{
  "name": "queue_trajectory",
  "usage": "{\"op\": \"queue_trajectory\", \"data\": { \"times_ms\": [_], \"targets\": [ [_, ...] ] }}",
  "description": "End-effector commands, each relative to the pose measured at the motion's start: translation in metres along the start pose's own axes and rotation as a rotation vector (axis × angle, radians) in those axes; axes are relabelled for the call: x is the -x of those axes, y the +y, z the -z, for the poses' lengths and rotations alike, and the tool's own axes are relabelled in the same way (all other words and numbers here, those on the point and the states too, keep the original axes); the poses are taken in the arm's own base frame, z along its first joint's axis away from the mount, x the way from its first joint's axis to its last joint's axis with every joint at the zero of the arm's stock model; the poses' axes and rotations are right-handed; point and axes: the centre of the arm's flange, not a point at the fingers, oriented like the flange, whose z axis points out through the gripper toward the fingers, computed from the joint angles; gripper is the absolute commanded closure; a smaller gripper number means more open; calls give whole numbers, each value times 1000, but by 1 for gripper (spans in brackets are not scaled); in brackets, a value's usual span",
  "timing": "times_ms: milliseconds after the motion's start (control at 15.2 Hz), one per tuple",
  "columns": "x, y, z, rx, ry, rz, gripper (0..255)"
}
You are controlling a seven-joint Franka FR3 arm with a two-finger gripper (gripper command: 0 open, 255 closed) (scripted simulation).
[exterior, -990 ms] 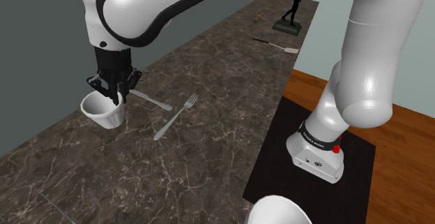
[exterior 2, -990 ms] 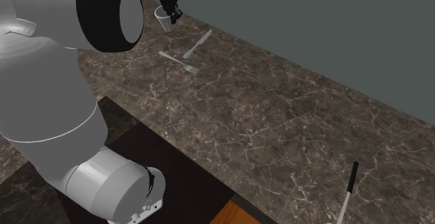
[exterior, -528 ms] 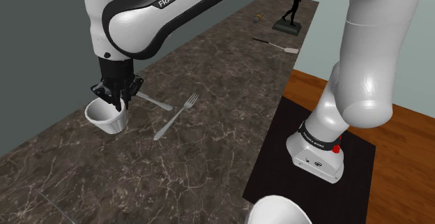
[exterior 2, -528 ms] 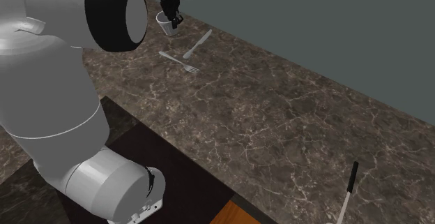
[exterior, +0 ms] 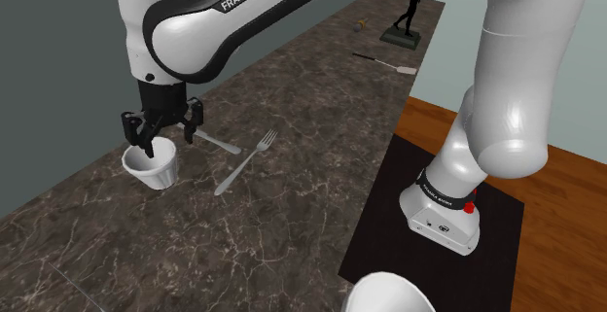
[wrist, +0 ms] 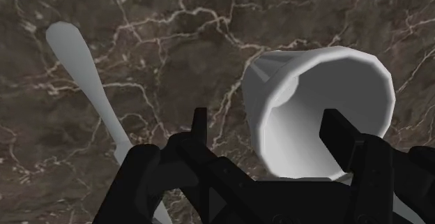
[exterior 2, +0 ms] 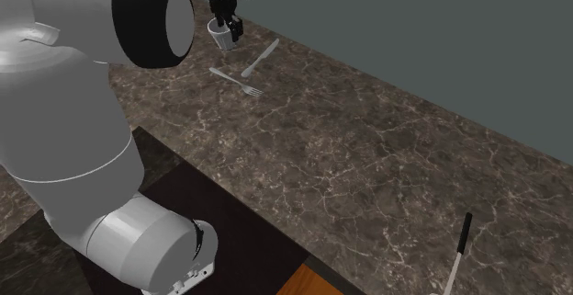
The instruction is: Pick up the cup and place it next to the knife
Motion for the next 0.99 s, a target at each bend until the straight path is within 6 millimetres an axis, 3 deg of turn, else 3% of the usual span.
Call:
{"op": "queue_trajectory", "data": {
  "times_ms": [0, 132, 396, 924],
  "targets": [
    [0, 0, 0, 0, 0, 0, 0],
    [0, 0, 0, 0, 0, 0, 0],
    [0, 0, 50, 0, 0, 0, 0],
    [0, 0, 50, 0, 0, 0, 0]
  ]
}}
